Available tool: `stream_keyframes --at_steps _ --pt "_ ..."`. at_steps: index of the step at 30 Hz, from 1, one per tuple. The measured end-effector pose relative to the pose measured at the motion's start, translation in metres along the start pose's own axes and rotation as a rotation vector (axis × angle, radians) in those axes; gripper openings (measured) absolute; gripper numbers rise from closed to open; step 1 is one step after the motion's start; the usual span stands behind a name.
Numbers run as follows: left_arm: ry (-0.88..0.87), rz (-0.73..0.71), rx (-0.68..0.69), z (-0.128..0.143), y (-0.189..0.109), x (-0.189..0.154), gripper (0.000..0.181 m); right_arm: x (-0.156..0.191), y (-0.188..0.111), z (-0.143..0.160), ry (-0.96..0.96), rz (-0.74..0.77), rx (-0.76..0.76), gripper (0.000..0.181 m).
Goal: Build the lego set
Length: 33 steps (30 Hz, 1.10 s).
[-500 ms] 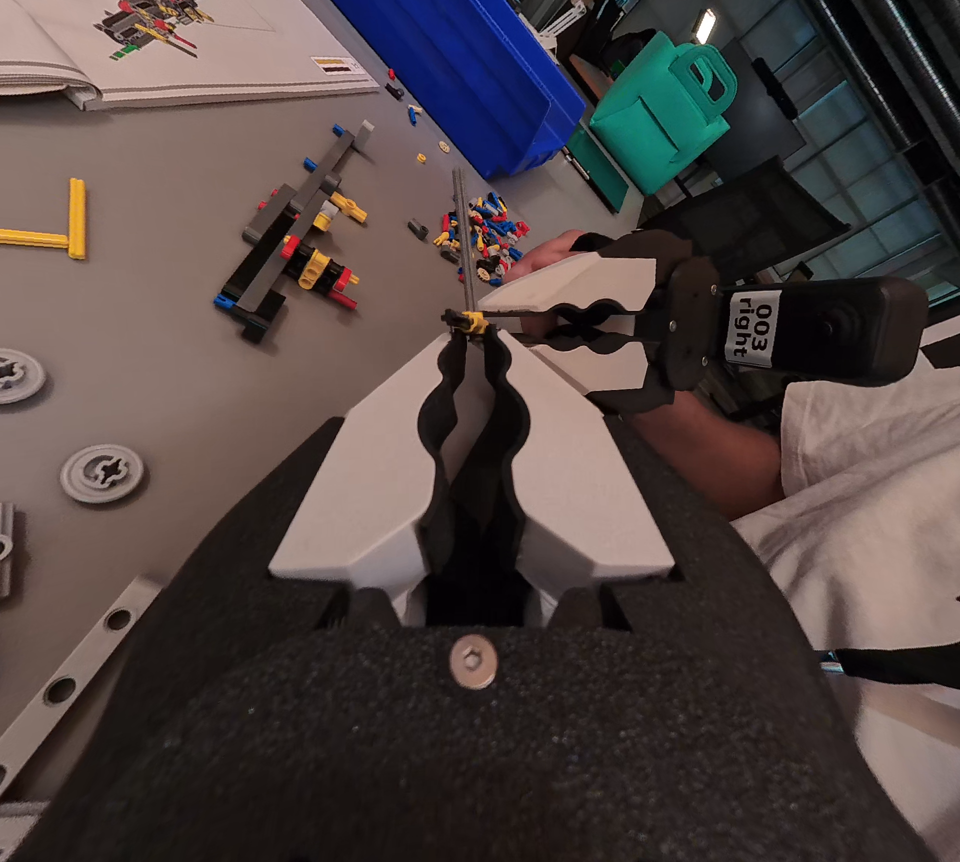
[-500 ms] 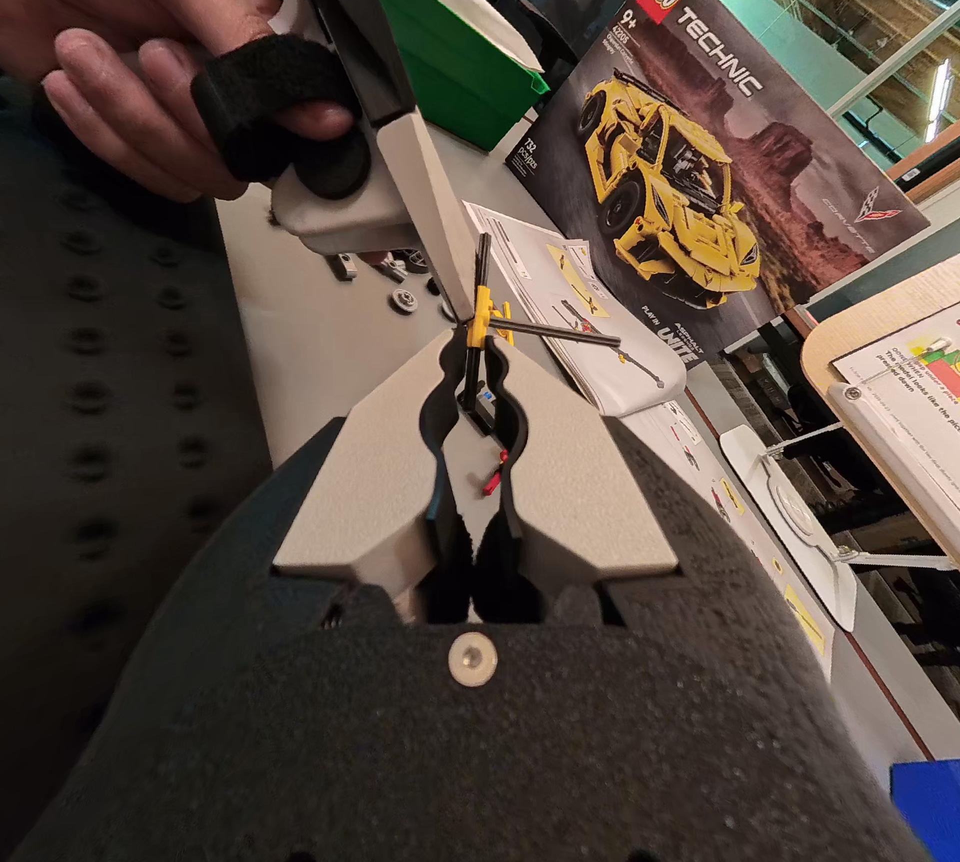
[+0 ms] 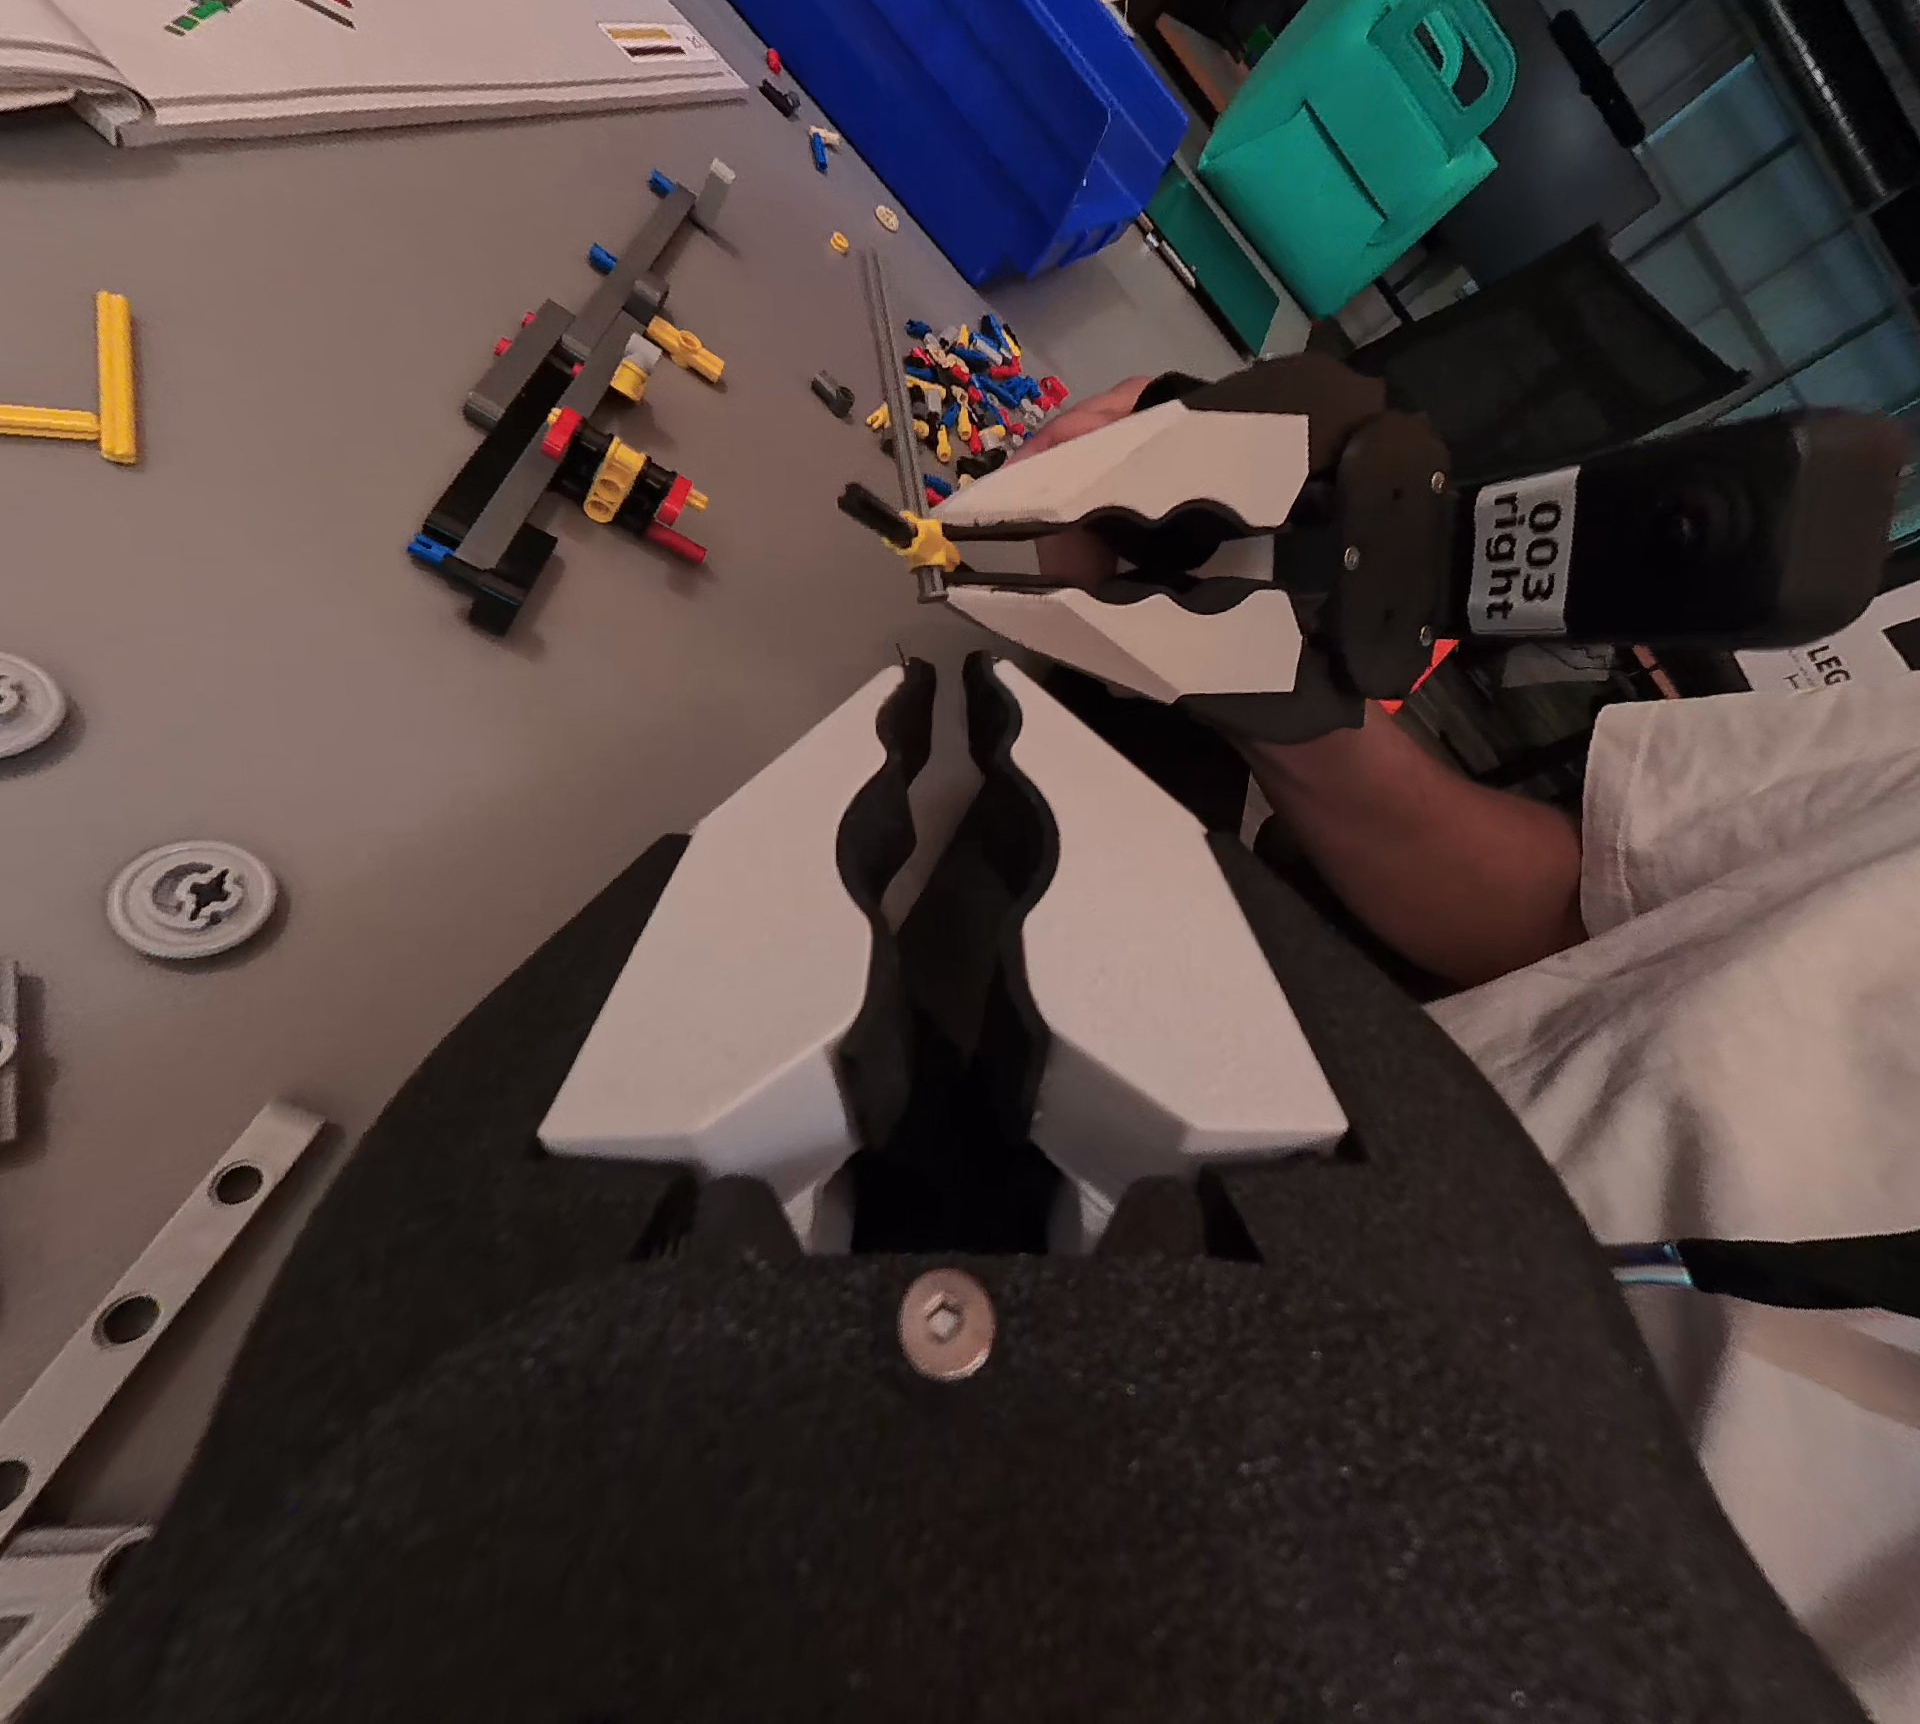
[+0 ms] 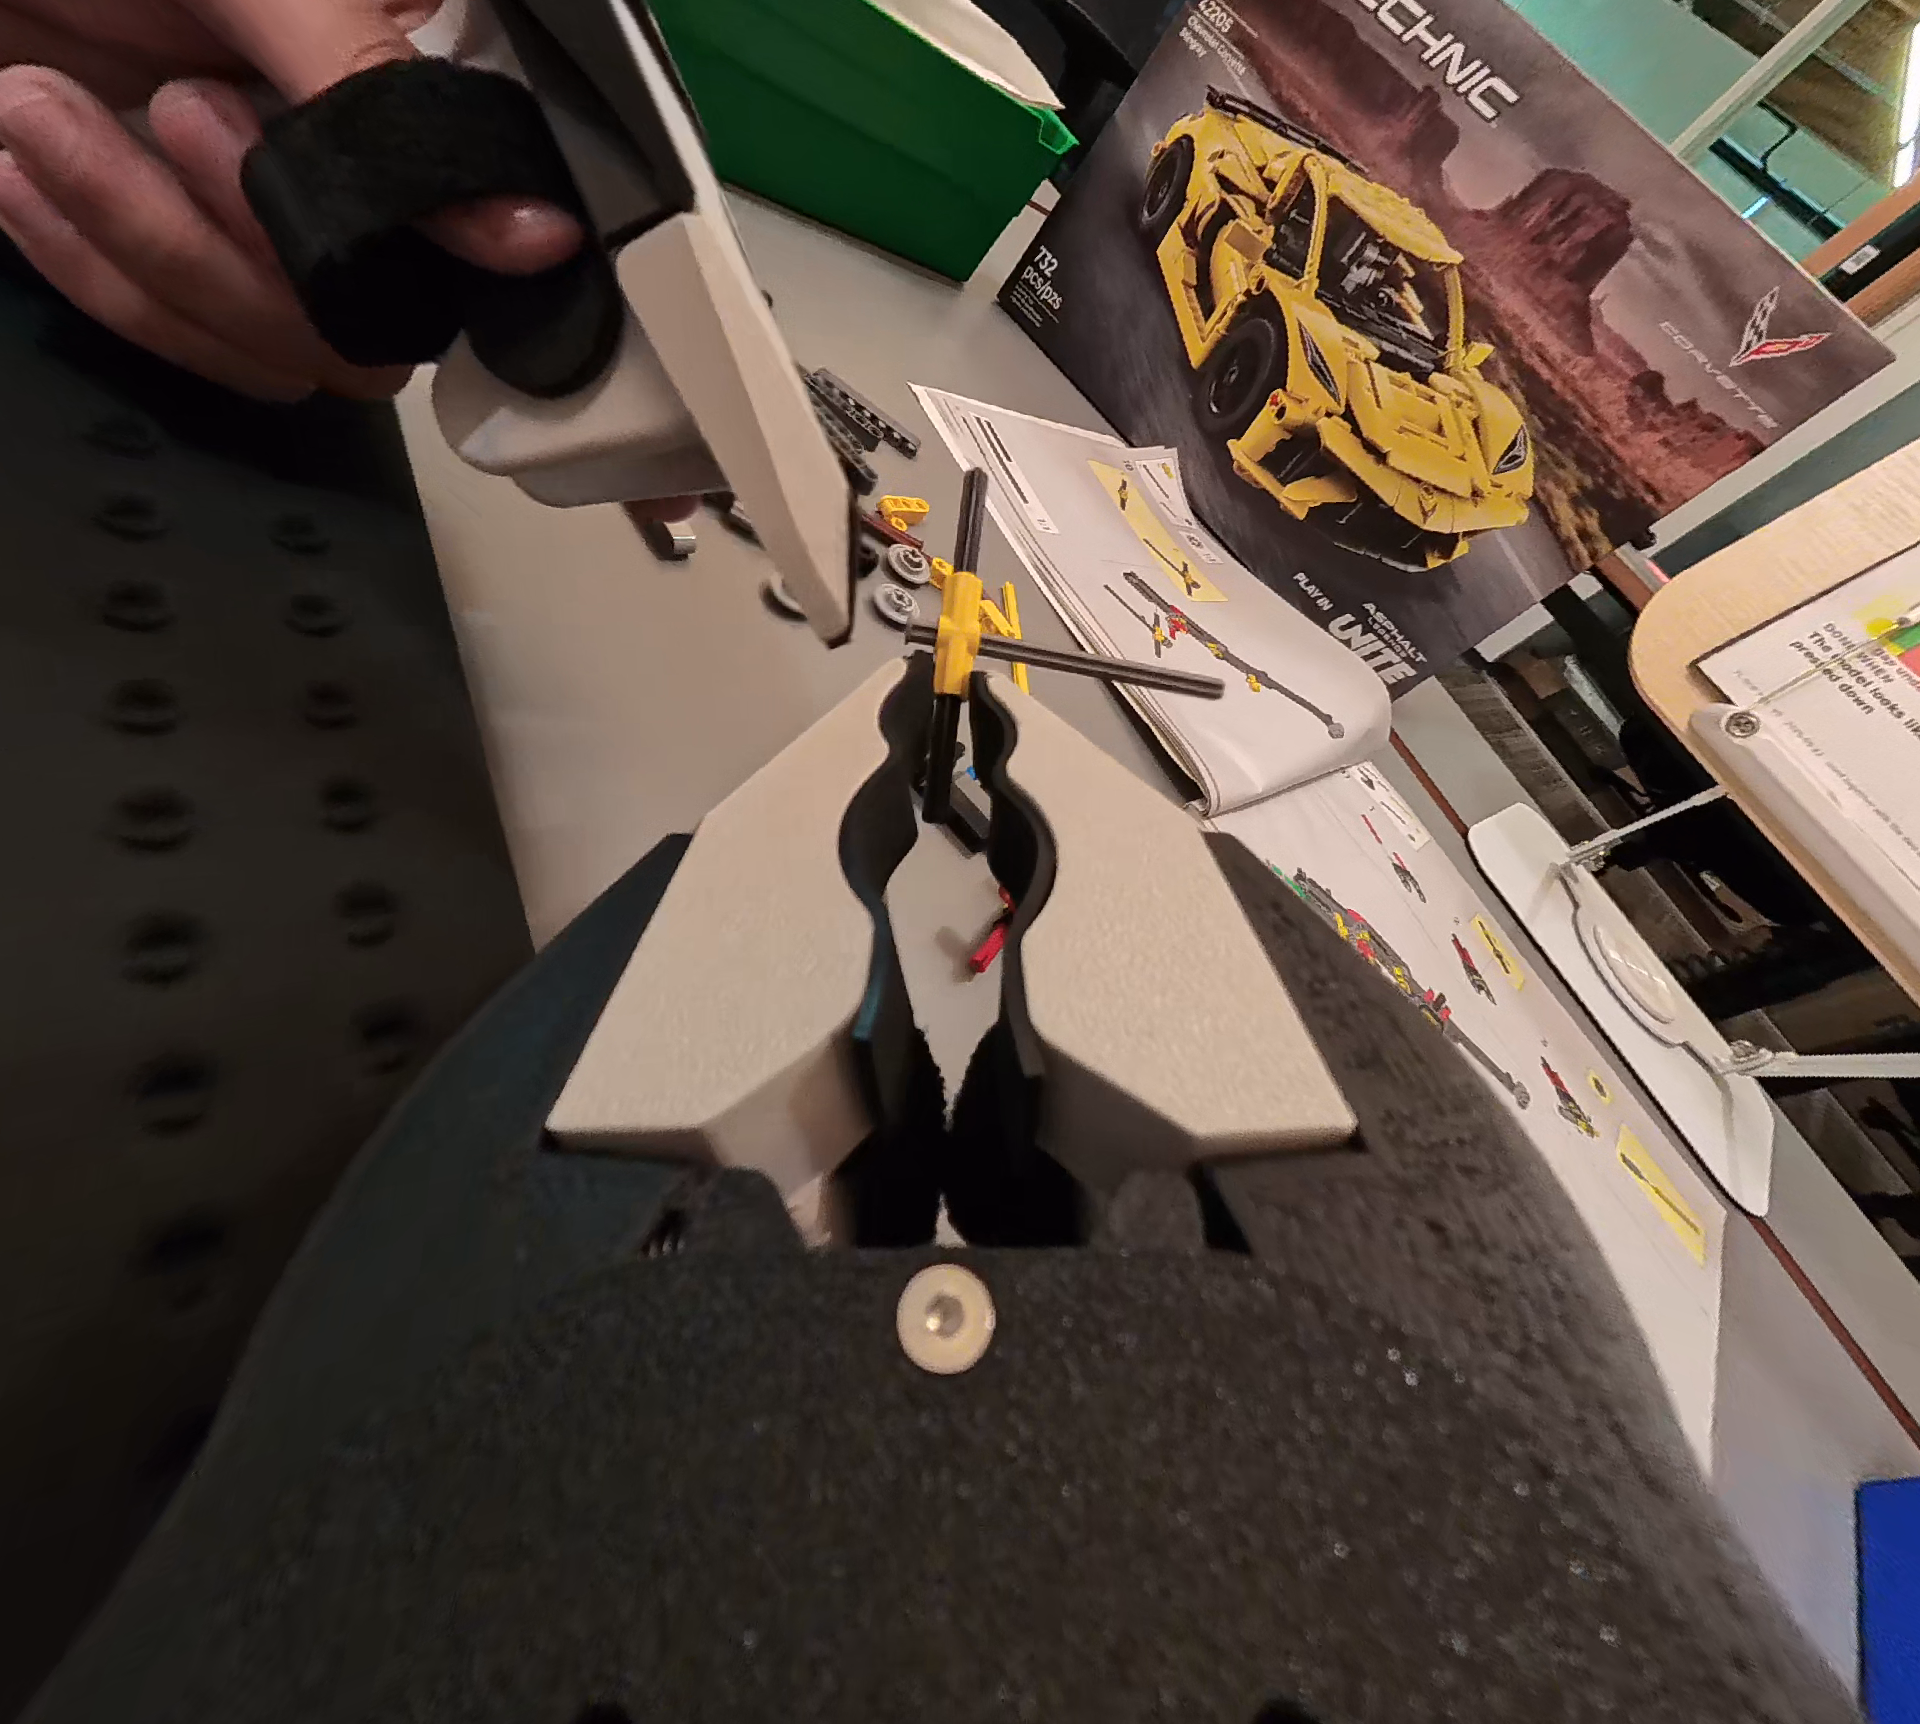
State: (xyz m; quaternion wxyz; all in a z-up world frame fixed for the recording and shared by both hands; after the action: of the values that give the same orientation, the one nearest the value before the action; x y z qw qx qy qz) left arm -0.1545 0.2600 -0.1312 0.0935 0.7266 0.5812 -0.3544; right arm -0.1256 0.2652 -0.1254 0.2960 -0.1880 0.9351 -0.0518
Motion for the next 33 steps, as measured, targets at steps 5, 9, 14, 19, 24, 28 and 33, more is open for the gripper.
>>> stream_keyframes --at_steps 5,9,14,19,24,28,33 --pt "-0.071 0.027 -0.064 -0.011 0.001 0.002 0.015 0.001 0.0 0.0 -0.008 -0.002 0.0 0.006" --pt "-0.056 0.03 -0.052 -0.011 0.004 0.001 0.008 0.002 0.0 -0.001 -0.007 -0.006 -0.003 0.006" --pt "-0.027 0.009 -0.028 -0.007 0.005 0.002 0.003 0.0 -0.001 0.0 0.004 0.001 -0.002 0.006" --pt "-0.024 -0.007 0.006 0.0 0.001 0.003 0.003 -0.003 0.0 0.003 0.022 0.008 0.011 0.006" --pt "-0.012 -0.024 0.074 0.014 -0.004 0.005 0.003 -0.005 0.002 0.012 0.078 0.0 0.055 0.006" --pt "-0.046 -0.049 0.13 0.023 -0.004 0.011 0.005 0.001 0.008 0.031 0.18 -0.057 0.165 0.006" --pt "-0.068 -0.087 0.14 0.023 -0.001 0.019 0.005 0.004 0.009 0.036 0.232 -0.092 0.192 0.006"
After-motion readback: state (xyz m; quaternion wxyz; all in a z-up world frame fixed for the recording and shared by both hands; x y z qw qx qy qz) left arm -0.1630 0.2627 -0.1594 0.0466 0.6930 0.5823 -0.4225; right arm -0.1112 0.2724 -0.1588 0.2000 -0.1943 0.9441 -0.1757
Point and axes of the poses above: each gripper's, where its closed fingertips meet, y out along the fingers, z out of its underside, x = y × z across the jaws, the point moved 1 cm from there along -y, back along the fingers, and after that the axes turned 2 degrees about -x, right-handed, at the moved point
